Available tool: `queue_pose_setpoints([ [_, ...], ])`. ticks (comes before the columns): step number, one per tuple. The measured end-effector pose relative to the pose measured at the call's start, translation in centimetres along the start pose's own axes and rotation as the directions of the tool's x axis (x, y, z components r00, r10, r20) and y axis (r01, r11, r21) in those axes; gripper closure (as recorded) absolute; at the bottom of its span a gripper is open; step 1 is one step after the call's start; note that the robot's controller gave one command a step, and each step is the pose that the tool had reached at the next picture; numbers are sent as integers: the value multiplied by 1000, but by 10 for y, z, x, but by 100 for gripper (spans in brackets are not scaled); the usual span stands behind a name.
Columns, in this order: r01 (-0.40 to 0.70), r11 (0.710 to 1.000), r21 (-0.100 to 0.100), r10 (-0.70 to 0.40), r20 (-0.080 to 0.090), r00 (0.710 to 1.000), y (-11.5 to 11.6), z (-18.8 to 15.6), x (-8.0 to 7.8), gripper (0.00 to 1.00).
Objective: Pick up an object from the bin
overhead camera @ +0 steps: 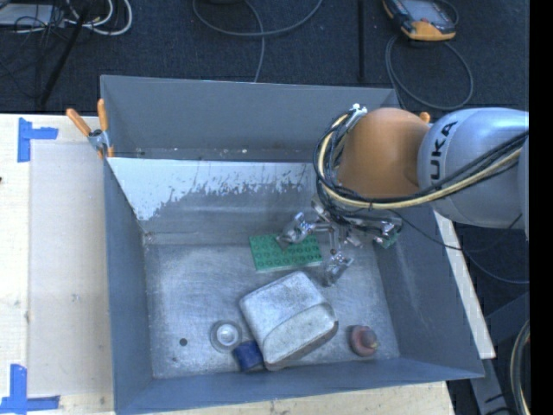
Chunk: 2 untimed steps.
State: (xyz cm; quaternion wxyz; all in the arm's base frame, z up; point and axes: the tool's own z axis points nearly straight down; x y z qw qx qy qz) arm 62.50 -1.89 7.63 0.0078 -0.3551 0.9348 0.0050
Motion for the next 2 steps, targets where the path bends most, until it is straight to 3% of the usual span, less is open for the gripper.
queue_pose_setpoints([
  [1, -6, 1000, 9, 6, 7, 1000, -4, -3, -1, 100],
  [2, 189, 982, 0, -189, -16, 982, 12, -163, 6, 100],
])
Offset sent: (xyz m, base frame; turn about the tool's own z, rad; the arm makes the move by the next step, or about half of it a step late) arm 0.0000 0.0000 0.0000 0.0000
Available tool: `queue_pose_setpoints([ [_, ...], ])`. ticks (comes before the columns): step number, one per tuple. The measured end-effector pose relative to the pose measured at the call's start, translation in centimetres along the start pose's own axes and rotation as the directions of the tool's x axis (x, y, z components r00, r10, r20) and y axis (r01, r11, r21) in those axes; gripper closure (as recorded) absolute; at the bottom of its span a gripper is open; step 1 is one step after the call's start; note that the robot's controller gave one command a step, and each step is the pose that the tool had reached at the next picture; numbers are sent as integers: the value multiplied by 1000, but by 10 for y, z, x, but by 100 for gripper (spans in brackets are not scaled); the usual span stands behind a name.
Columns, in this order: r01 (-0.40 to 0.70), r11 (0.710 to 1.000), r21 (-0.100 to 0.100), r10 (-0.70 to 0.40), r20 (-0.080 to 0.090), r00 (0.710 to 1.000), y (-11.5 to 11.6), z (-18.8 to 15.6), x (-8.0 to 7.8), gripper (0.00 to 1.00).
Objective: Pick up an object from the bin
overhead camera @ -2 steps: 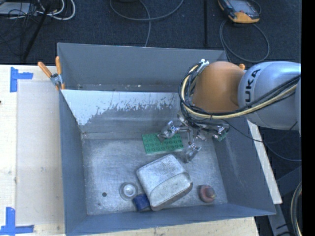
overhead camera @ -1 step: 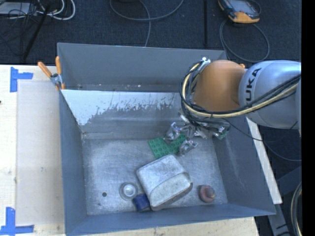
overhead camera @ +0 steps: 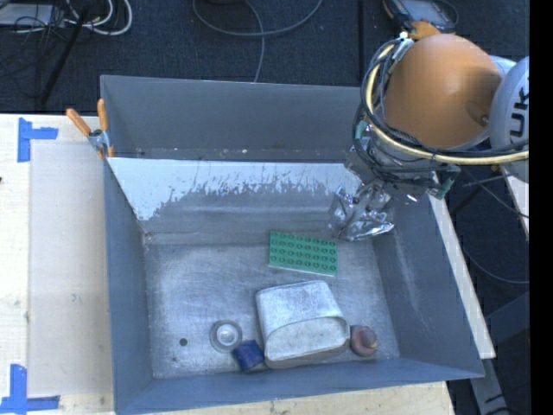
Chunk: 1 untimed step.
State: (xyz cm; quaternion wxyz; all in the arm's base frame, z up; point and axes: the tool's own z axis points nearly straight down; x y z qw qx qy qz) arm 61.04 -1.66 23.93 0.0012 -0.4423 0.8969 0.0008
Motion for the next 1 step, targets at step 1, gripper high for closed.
queue_pose_setpoints([
  [1, -2, 1000, 0, 2, 0, 1000, 0, 0, 0, 0],
])
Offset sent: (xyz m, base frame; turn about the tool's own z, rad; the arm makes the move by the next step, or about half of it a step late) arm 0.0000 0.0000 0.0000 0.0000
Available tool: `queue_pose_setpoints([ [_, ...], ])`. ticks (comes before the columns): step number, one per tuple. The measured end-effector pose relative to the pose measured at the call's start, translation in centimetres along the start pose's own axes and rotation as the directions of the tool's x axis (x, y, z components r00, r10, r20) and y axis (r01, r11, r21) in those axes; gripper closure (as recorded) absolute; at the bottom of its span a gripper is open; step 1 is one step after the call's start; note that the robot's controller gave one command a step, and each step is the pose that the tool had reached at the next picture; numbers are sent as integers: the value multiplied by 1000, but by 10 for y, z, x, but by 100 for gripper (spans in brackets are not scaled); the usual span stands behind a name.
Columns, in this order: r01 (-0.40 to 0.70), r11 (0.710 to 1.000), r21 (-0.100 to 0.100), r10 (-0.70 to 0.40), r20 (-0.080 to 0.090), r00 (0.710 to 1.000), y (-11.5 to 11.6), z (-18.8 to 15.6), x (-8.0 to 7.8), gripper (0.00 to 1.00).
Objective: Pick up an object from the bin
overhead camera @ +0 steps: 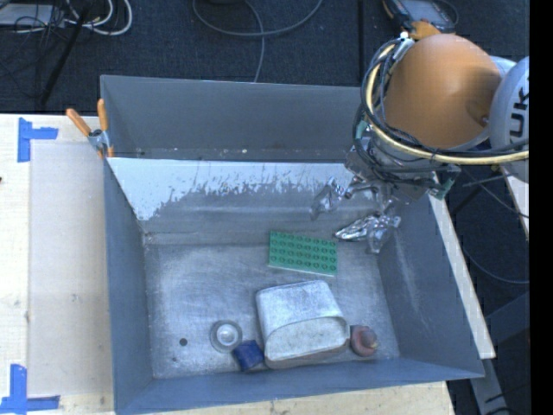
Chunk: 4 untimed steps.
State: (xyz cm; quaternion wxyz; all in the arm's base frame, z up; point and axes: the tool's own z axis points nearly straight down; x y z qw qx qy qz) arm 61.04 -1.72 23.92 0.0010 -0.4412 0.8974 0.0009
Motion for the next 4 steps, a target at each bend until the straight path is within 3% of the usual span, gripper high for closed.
queue_pose_setpoints([
  [1, -127, 992, -3, 127, -5, 992, 19, 130, -19, 0],
  [2, 53, 999, 5, -53, 13, 999, -7, 163, -18, 0],
  [3, 50, 999, 8, -50, 18, 999, -7, 161, -20, 100],
  [4, -179, 984, 3, 179, 4, 984, 49, 37, -30, 100],
])
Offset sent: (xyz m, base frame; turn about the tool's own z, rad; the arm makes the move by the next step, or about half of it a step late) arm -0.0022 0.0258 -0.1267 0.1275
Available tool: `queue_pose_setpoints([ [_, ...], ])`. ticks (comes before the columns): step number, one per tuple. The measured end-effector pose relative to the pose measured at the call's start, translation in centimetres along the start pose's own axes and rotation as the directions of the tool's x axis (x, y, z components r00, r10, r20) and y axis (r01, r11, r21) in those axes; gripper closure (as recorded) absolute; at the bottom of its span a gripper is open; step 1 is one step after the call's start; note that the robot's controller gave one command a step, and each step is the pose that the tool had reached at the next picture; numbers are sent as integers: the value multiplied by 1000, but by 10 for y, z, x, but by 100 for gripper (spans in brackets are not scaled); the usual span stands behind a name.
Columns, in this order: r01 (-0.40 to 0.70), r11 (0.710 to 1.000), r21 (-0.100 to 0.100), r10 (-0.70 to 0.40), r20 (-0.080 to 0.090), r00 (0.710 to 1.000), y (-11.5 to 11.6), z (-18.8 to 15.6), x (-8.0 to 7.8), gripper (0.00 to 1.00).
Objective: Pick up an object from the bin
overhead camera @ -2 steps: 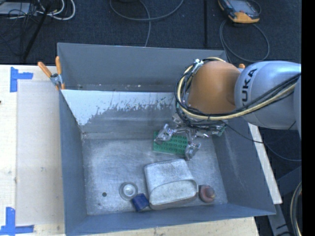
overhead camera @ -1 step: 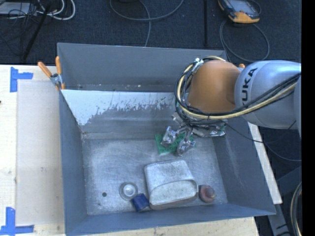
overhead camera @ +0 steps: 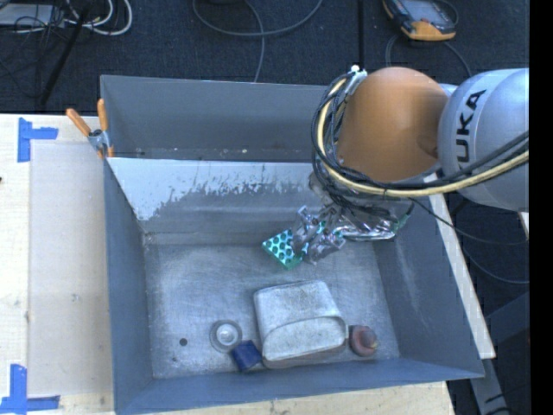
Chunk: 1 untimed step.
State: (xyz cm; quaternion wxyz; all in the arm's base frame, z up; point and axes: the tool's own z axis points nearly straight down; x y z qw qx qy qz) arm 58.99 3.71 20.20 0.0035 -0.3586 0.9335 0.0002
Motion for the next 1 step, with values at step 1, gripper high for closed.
queue_pose_setpoints([
  [1, 126, 992, -5, -126, -1, 992, 80, -18, -46, 100],
])
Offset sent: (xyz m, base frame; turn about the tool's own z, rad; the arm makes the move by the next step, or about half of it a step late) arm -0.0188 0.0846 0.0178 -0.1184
